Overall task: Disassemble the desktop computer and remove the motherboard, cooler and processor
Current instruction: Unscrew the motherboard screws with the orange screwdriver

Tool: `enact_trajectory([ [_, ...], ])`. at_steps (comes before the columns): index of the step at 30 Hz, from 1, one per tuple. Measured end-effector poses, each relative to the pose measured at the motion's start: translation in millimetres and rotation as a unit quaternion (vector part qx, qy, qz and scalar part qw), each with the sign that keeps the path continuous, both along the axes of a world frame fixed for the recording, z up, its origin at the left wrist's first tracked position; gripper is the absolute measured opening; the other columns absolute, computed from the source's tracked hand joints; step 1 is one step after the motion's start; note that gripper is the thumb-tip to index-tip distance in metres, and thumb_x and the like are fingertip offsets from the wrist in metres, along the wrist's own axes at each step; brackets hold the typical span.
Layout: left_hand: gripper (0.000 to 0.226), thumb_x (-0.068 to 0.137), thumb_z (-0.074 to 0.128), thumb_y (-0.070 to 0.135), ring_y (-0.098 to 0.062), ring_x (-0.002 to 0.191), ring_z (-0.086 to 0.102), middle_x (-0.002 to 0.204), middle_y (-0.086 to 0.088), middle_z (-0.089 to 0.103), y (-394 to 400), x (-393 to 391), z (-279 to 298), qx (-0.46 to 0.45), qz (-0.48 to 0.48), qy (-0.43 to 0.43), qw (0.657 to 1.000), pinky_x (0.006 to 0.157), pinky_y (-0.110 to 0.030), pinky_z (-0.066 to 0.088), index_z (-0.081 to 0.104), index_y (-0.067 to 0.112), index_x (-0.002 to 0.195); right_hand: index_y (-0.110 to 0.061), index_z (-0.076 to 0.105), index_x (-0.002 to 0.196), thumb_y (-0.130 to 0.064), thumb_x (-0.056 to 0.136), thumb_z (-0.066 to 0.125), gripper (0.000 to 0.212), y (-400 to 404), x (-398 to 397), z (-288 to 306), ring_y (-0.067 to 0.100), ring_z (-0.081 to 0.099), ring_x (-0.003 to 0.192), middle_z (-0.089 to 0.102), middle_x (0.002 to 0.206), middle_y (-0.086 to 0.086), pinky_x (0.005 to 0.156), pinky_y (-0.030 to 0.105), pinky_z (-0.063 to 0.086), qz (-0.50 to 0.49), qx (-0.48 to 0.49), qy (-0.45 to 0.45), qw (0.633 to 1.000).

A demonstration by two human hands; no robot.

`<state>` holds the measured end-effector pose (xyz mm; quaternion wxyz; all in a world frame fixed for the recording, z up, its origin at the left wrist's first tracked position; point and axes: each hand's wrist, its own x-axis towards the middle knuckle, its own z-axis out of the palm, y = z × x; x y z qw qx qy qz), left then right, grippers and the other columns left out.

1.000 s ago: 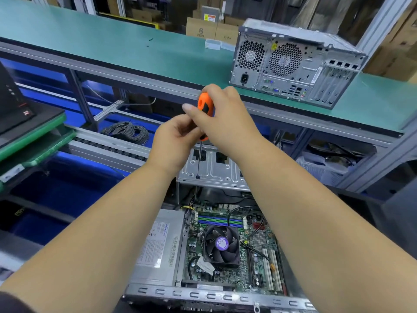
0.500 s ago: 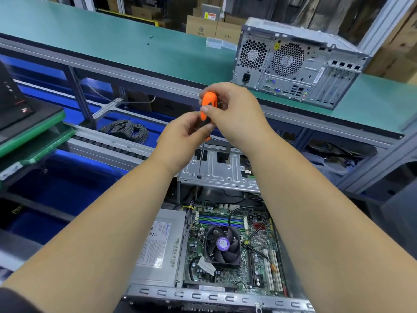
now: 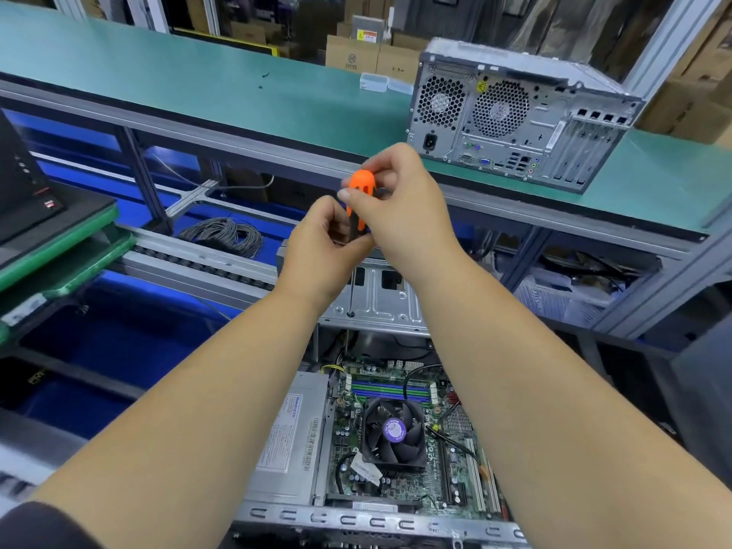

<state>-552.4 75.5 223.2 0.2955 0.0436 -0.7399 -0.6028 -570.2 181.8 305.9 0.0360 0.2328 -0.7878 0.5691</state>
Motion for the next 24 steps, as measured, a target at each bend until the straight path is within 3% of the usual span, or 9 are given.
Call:
enact_trajectory([
  [3,0.029,0.074,0.07,0.038,-0.013,0.073,0.056,0.081,0.002,0.061,-3,-1,4,-0.038,-0.021,-0.022,0.999,0.067,-0.029,0.05,0.055,0.024,0.095,-0.021,0.056,0.094,-0.012,0.085,0.07,0.019,2,-3,2,0.013,0.067,0.086,0.071,0.092,-0.006,0.079,0.042,0.057,0.023,0.015,0.003,1.0],
  [6,0.022,0.092,0.06,0.027,-0.021,0.107,0.062,0.11,-0.002,0.067,-6,5,7,0.003,-0.125,-0.031,0.992,0.091,-0.038,0.052,0.059,0.025,0.115,-0.025,0.061,0.098,-0.014,0.088,0.066,0.016,5,-7,4,0.012,0.065,0.086,0.067,0.089,-0.009,0.075,0.036,0.056,0.03,0.034,0.0,0.999],
  [8,0.025,0.099,0.049,0.021,-0.016,0.111,0.06,0.116,0.001,0.066,-9,9,7,0.002,-0.132,-0.026,0.991,0.093,-0.029,0.048,0.058,0.026,0.122,-0.026,0.062,0.102,-0.013,0.09,0.062,0.018,7,-9,5,0.017,0.065,0.09,0.066,0.093,-0.004,0.078,0.041,0.057,0.04,0.047,-0.005,0.998],
  [11,0.031,0.1,0.045,0.011,-0.003,0.106,0.062,0.114,0.007,0.068,-8,13,7,-0.008,-0.12,-0.004,0.993,0.085,-0.014,0.047,0.057,0.022,0.126,-0.028,0.063,0.108,-0.01,0.094,0.054,0.025,7,-9,6,0.024,0.063,0.096,0.062,0.102,0.002,0.087,0.048,0.054,0.051,0.068,0.007,0.996],
  [13,0.031,0.096,0.05,0.002,0.0,0.101,0.065,0.103,0.012,0.071,-7,13,6,0.009,-0.107,0.007,0.994,0.081,-0.012,0.049,0.061,0.016,0.121,-0.032,0.062,0.115,-0.009,0.096,0.048,0.032,8,-8,4,0.021,0.059,0.101,0.058,0.113,0.004,0.088,0.04,0.051,0.05,0.088,0.021,0.995],
  [16,0.023,0.089,0.062,0.004,-0.004,0.091,0.067,0.091,0.013,0.072,-8,11,2,0.021,-0.071,0.011,0.997,0.08,-0.02,0.052,0.066,0.018,0.106,-0.035,0.058,0.127,-0.01,0.097,0.043,0.041,9,-8,3,0.017,0.053,0.098,0.054,0.119,0.005,0.075,0.026,0.044,0.058,0.126,0.036,0.99],
  [18,0.018,0.084,0.069,0.012,-0.009,0.086,0.067,0.086,0.009,0.07,-9,10,-1,0.023,-0.054,0.01,0.998,0.079,-0.025,0.052,0.065,0.024,0.097,-0.034,0.061,0.126,-0.013,0.093,0.047,0.042,10,-9,5,0.015,0.053,0.094,0.054,0.116,0.008,0.071,0.023,0.044,0.067,0.122,0.025,0.99],
  [20,0.016,0.077,0.074,0.022,-0.009,0.078,0.063,0.079,0.01,0.066,-6,9,-2,0.024,-0.041,0.015,0.999,0.075,-0.027,0.052,0.062,0.025,0.088,-0.032,0.065,0.122,-0.023,0.09,0.058,0.034,9,-7,5,0.01,0.056,0.093,0.054,0.114,0.006,0.076,0.022,0.046,0.064,0.098,0.023,0.993],
  [24,0.029,0.07,0.075,0.028,-0.005,0.064,0.053,0.069,0.015,0.058,0,6,0,-0.023,0.006,0.008,1.0,0.062,-0.022,0.045,0.056,0.017,0.088,-0.029,0.066,0.112,-0.034,0.081,0.073,0.032,6,1,1,0.006,0.058,0.087,0.058,0.103,-0.008,0.081,0.029,0.051,-0.008,0.073,0.083,0.994],
])
